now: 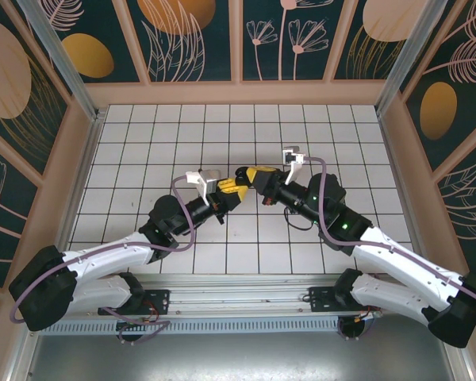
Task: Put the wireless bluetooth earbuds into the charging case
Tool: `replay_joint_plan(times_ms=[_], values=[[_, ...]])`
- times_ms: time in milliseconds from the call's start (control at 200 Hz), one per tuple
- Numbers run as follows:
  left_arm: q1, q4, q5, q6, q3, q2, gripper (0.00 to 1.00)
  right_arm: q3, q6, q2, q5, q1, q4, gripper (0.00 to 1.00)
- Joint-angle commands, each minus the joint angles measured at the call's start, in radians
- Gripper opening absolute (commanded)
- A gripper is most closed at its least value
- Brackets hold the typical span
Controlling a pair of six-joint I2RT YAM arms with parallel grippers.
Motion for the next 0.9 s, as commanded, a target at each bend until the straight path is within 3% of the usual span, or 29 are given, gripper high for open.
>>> replay_joint_plan(times_ms=[0,505,736,896], values=[[-0.003,0.052,0.003,-0.012,-0.003,-0.016,0.03,-0.024,0.021,0.000,-0.025,0.020,0.044,0.00],[-0.004,0.020,-0.038,0.005,-0.003,-0.050,0.03,-0.041,0.061,0.012,0.015,0.027,-0.041,0.00],[-0.003,0.014,-0.046,0.019,0.008,-0.057,0.03,-0.046,0.078,0.018,0.042,0.029,-0.068,0.05],[-0.003,-0.001,-0.046,0.026,0.012,-0.061,0.03,-0.031,0.082,0.021,0.046,0.031,-0.074,0.14]])
